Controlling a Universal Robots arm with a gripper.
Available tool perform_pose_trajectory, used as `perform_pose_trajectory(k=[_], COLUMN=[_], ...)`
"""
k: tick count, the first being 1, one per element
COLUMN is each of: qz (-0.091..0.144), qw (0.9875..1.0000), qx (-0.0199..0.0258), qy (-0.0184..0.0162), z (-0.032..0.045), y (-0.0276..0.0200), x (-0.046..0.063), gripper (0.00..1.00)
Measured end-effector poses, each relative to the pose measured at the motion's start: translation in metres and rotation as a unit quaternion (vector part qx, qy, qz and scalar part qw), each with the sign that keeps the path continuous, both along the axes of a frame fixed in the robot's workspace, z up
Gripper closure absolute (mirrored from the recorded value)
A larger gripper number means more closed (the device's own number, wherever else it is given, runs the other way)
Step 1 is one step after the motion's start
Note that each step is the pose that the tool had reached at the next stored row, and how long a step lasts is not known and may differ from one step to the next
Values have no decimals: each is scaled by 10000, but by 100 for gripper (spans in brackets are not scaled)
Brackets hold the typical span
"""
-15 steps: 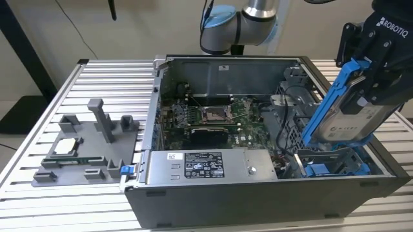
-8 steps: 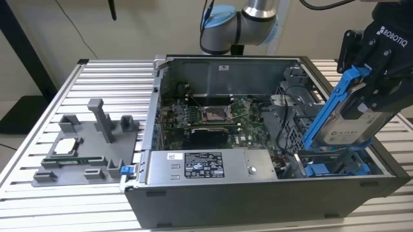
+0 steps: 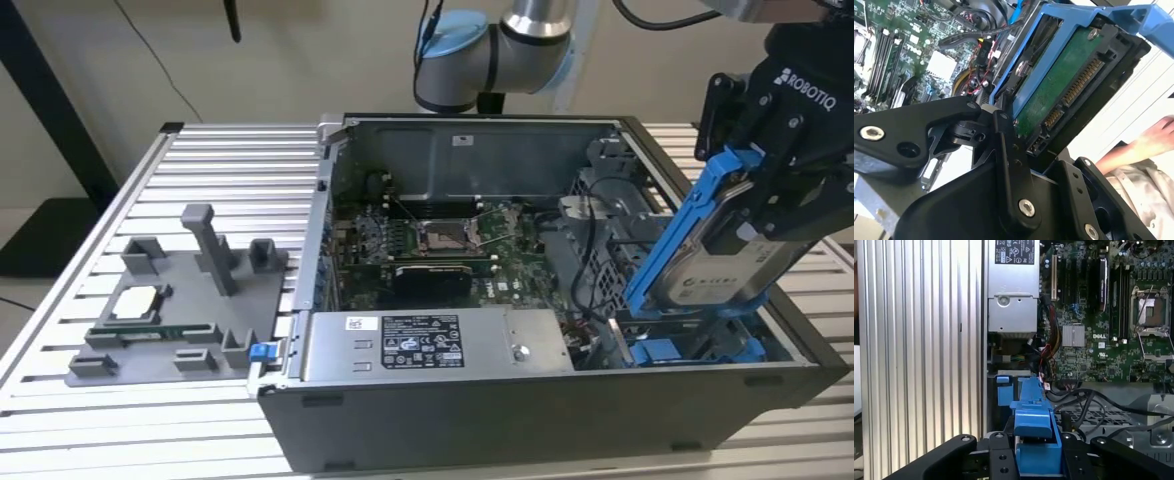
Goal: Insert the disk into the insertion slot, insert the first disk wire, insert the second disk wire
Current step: 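Insert the disk into the insertion slot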
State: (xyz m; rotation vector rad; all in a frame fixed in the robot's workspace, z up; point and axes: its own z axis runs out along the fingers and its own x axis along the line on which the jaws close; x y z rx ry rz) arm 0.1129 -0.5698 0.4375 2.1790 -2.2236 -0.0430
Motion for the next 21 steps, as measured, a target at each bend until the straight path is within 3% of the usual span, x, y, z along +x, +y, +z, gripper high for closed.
perform_pose_trajectory(k=[12,21], qz=[1,1], qw=[10000,10000], qx=[11,14], qy=[0,0], z=[-10,-84], y=[0,-7], x=[1,13], gripper=[100,100])
